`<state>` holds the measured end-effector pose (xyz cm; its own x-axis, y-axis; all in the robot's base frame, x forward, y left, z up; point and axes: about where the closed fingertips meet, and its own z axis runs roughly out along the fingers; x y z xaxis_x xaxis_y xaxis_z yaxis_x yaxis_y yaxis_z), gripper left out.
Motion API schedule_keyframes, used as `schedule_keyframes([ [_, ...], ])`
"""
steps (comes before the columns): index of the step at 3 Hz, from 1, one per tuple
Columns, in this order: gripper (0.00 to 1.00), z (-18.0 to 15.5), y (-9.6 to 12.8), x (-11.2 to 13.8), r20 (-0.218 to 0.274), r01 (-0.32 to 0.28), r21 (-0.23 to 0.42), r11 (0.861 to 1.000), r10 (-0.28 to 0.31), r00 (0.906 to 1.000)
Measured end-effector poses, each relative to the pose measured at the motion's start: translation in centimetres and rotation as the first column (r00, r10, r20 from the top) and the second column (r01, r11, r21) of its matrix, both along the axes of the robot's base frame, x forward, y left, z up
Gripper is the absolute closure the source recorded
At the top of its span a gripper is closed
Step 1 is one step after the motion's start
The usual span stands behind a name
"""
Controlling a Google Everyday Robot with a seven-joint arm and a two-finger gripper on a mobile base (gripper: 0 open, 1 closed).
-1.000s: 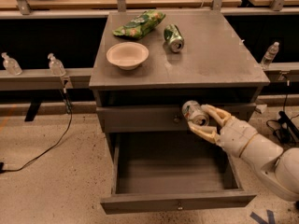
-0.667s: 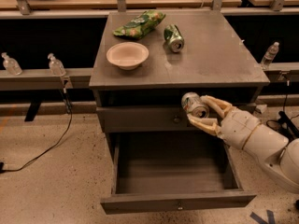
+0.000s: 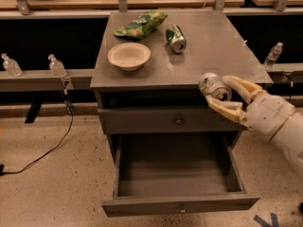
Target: Pick 7up can from middle drawer and place on counter
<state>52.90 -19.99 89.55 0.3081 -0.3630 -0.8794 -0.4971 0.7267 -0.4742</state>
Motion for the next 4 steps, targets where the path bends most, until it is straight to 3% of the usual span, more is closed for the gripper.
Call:
schedule_keyframes([
  [1, 1.00, 2.3, -1.0, -0.5, 0.028, 0.017, 0.006, 1.000, -0.017, 0.9995],
  [2, 1.00, 1.6, -4.9, 4.2, 0.018, 0.055, 0.025, 0.998, -0.056, 0.9983],
  [3, 1.00, -1.5, -8.3, 10.4, -0.024, 0.071, 0.064, 0.995, -0.069, 0.9973],
  [4, 0.97, -6.3, -9.7, 15.9, -0.077, 0.046, 0.071, 0.996, -0.040, 0.9962],
])
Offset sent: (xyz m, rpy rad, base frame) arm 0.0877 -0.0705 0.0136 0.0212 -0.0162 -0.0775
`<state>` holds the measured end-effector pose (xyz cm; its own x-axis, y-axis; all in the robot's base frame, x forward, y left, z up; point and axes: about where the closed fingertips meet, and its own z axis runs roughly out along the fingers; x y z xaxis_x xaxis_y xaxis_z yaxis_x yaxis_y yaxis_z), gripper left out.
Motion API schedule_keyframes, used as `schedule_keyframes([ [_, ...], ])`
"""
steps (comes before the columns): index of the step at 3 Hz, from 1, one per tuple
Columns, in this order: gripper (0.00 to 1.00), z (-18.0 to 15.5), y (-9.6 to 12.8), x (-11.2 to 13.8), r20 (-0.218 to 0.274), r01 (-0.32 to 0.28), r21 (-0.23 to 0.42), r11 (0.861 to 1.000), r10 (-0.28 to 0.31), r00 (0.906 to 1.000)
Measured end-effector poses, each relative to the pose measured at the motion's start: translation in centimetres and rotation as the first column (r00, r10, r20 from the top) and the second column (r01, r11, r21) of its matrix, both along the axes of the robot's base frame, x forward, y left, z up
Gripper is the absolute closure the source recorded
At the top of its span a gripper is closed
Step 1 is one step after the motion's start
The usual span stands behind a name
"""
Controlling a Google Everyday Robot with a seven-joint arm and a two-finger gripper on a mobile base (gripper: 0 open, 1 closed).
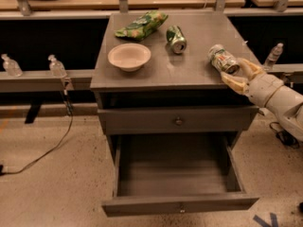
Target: Pick 7up can from middle drawer and place on counter
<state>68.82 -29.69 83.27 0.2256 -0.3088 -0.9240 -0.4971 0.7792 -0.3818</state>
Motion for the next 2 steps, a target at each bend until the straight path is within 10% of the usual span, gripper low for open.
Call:
schedule_keyframes([
  [2, 0.43, 0.29, 0.35, 0.08, 0.001, -0.005, 0.001, 1.000, 0.005, 1.0000],
])
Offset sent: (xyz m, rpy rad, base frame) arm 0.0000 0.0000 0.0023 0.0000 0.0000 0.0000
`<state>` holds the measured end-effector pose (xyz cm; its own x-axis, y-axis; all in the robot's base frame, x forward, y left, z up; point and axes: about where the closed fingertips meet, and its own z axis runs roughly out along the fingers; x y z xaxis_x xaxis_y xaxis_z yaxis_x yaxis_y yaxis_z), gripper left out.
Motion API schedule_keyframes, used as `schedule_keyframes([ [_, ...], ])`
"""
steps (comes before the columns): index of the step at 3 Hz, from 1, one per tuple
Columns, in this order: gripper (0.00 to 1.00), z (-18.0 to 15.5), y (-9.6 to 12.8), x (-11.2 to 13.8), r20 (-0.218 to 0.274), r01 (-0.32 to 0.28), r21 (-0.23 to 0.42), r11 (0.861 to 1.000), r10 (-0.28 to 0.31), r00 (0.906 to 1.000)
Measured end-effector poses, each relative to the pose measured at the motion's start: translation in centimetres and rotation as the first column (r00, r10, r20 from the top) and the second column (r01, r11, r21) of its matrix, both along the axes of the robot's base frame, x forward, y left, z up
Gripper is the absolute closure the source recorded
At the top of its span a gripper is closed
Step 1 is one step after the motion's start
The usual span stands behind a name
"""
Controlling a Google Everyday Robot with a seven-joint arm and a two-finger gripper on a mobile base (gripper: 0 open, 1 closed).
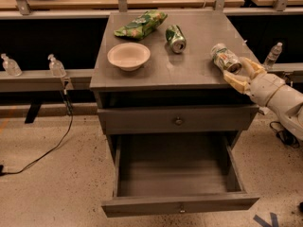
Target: Pick 7up can from middle drawer and place on counter
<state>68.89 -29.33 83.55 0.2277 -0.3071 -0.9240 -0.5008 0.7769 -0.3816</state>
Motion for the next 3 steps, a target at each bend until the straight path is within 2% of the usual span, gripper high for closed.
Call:
schedule_keyframes([
  [1, 0.20, 0.0, 0.2, 0.1, 0.000, -0.004, 0.000, 1.000, 0.004, 1.0000],
  [2, 0.00, 0.0, 0.6, -0.1, 0.001, -0.007, -0.008, 1.000, 0.007, 1.0000],
  [3, 0.00, 0.2, 1.3, -1.3, 0.002, -0.023, -0.002, 1.000, 0.023, 0.9997],
])
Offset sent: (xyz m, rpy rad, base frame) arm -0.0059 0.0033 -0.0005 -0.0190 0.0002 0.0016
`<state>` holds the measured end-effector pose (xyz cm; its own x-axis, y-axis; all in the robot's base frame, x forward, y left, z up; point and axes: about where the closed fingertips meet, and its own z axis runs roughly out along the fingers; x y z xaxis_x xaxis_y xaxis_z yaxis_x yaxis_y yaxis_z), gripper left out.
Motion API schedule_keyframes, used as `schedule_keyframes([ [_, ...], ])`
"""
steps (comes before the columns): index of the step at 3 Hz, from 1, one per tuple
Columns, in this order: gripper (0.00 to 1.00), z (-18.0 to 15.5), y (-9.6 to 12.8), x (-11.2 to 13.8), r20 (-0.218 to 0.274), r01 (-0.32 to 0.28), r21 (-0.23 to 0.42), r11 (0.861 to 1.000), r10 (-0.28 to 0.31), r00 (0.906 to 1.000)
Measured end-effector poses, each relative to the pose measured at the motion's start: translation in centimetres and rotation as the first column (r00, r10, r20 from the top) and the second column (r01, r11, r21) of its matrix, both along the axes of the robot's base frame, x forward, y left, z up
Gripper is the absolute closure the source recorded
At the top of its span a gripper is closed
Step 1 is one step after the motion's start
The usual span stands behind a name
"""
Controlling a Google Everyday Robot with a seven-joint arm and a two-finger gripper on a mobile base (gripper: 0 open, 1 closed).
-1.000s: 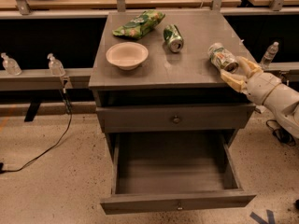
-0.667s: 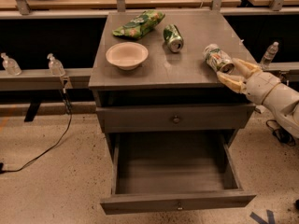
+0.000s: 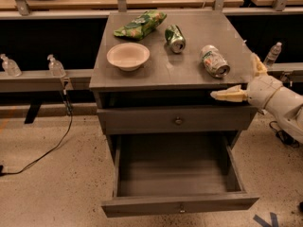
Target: Pick 7up can from middle drawer and place on counter
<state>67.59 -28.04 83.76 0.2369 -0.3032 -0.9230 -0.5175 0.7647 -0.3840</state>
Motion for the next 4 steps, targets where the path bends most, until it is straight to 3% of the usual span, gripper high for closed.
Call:
schedule_keyframes([
  [1, 0.22, 0.7, 0.3, -1.9, 0.010, -0.005, 0.033, 0.999, 0.004, 0.9999],
  [2, 0.10, 0.9, -0.7, -4.0, 0.010, 0.018, 0.051, 0.999, -0.018, 0.9998],
  [3, 0.00, 1.4, -3.5, -7.7, 0.018, 0.083, 0.056, 0.995, -0.084, 0.9963],
  [4, 0.00, 1.4, -3.7, -7.8, 0.018, 0.086, 0.056, 0.995, -0.087, 0.9960],
])
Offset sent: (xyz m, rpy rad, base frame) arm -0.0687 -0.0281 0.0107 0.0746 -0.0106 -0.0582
